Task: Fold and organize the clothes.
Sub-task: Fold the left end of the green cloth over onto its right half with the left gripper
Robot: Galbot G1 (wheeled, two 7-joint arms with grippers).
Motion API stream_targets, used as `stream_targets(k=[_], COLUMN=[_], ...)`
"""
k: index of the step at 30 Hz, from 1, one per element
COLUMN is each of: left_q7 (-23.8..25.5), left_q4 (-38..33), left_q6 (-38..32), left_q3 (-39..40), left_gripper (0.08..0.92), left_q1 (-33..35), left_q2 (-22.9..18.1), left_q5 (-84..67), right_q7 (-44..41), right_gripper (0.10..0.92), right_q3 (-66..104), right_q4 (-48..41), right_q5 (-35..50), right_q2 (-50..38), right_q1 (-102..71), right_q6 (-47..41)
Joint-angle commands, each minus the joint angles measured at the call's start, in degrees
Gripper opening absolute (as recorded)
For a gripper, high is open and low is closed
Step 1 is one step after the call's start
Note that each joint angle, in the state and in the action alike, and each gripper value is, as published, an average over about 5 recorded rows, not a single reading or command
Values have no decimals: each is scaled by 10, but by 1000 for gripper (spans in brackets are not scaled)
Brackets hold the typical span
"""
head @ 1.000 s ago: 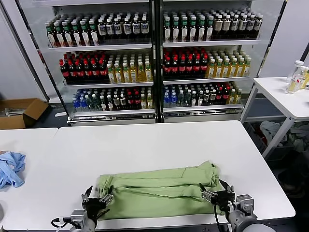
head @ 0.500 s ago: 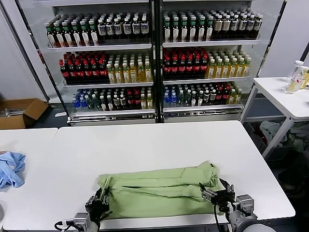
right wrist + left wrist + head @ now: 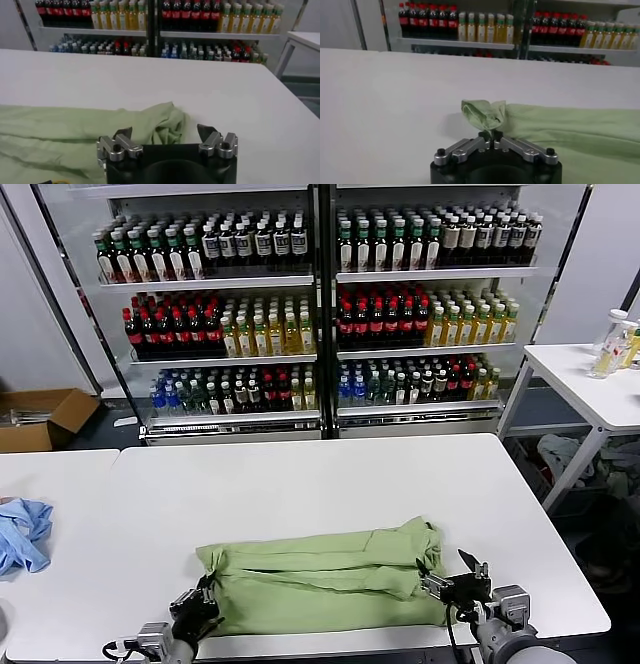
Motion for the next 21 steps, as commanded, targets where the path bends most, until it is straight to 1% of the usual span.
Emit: stream_targets(k=[1, 8, 12, 14, 16, 21], left_q7=[17, 30, 41, 46, 49, 56], left_q4=[15, 54, 51, 30, 1, -87], left_q6=[6, 18, 36, 50, 64, 84], left_q3=[-143, -285, -338, -352, -351, -287], left_gripper=[89, 89, 89, 89, 89, 89], left_q1=[1, -15, -19, -19, -18, -15], left_q2=[62, 138, 162, 161, 149, 92], left_q5=[-95, -185, -269, -341, -406, -506], right_q7=[0, 1, 1, 1, 1, 1], right_gripper=[823, 823, 823, 823, 823, 823], right_q3=[7, 9, 4, 1, -1, -7], right_q4=[1, 0, -1, -2, -3, -7], right_q5=[1, 5, 6, 6, 5, 4], right_q2=[-1, -5, -8, -8, -8, -8], right_q1=[0, 10, 17, 19, 20, 20], right_q6=[0, 2, 2, 2, 2, 2])
